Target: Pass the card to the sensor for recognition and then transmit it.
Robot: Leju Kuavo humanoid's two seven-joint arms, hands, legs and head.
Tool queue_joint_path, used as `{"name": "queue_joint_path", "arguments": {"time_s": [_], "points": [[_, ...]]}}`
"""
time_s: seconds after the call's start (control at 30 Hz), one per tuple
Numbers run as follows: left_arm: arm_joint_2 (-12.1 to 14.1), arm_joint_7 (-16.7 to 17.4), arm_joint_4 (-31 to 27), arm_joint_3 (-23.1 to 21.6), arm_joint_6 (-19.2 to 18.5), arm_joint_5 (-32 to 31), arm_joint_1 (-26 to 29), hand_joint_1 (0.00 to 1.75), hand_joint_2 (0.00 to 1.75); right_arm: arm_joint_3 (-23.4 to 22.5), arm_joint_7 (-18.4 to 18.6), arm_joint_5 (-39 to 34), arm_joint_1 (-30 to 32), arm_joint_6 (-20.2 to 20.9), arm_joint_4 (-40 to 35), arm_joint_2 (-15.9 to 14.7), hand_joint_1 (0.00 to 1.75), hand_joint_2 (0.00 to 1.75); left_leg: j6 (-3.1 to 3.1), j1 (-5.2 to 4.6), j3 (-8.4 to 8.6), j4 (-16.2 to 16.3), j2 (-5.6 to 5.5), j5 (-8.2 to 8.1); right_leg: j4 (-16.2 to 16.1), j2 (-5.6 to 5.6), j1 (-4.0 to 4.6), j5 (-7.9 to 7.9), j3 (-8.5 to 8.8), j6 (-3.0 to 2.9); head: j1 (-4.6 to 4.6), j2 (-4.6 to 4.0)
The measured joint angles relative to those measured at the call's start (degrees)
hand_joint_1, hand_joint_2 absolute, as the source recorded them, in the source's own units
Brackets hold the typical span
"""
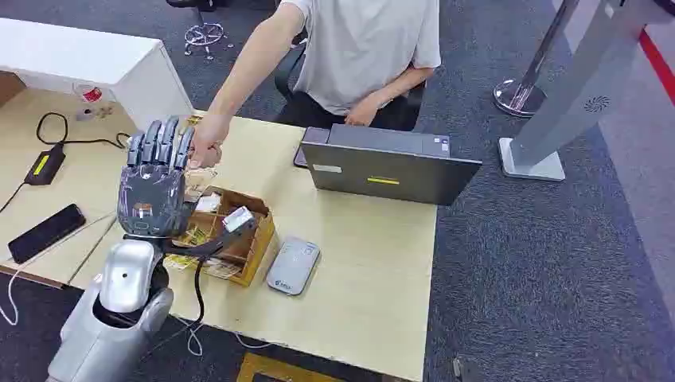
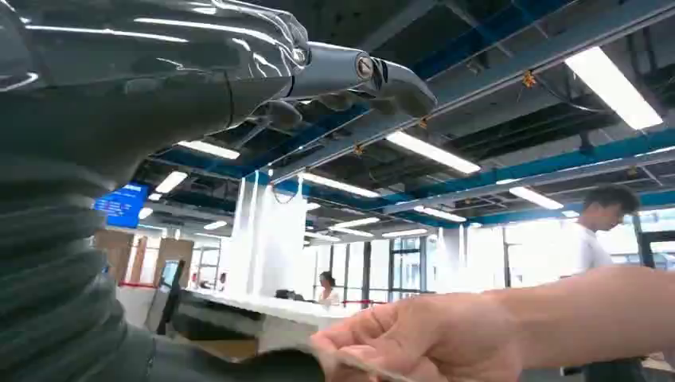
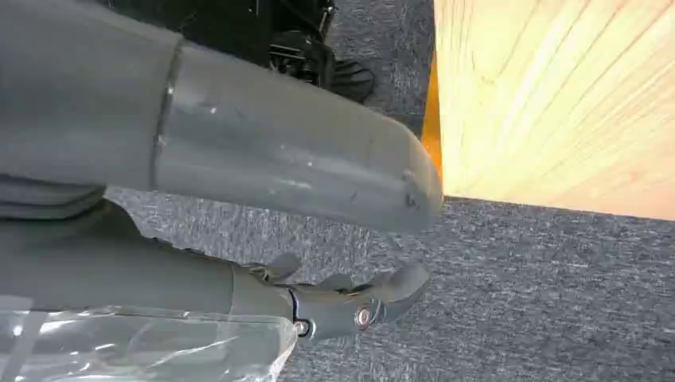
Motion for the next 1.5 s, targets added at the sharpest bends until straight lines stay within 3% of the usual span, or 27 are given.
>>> {"name": "queue_joint_path", "arguments": {"time_s": [0.67, 1.0, 1.17, 1.3, 1.5], "points": [[-2.98, -3.06, 2.38, -1.93, 0.66, 0.0, -1.44, 1.75, 1.75, 0.02, 0.17, -0.68, -0.03, -0.17, -0.07, 0.0, 0.0, 0.0, 0.0, 0.0, -0.01, 0.0, 0.01, 0.0, 0.0, 0.03, 0.0, 0.0, -0.03, 0.0, 0.02, 0.0], [-3.7, -3.04, 3.32, -1.95, 0.85, 0.0, -1.68, 1.75, 1.75, 0.02, 0.18, -0.72, -0.02, -0.2, -0.09, 0.0, 0.0, 0.0, 0.0, 0.0, -0.01, 0.0, 0.01, 0.0, 0.0, 0.03, 0.0, 0.0, -0.03, 0.0, 0.0, 0.0], [-6.32, -6.41, 3.45, -1.97, 2.3, 0.0, -0.84, 1.75, 1.75, 0.02, 0.17, -1.49, 0.05, -0.31, -0.13, 0.0, 0.0, 0.0, 0.0, -0.01, -0.02, 0.0, 0.0, -0.01, 0.0, 0.03, 0.0, 0.0, -0.02, 0.0, 0.0, 0.0], [-7.92, -6.95, 1.79, -5.17, 2.03, 0.0, 1.59, 1.75, 1.75, -0.04, 0.17, -1.88, 0.74, -0.48, -0.68, 0.0, 0.0, 0.0, 0.02, -0.03, -0.05, 0.01, -0.02, -0.02, -0.03, 0.0, -0.01, -0.01, -0.03, 0.01, 0.0, 0.0], [-9.05, -4.85, 2.43, -11.59, 0.85, 0.0, 3.18, 1.75, 1.75, -0.09, 0.18, -2.08, 0.96, -0.17, -0.96, 0.0, 0.0, 0.0, 0.02, -0.06, -0.07, 0.01, -0.03, -0.02, -0.03, 0.0, -0.01, 0.0, -0.03, 0.01, 0.0, 0.0]]}}
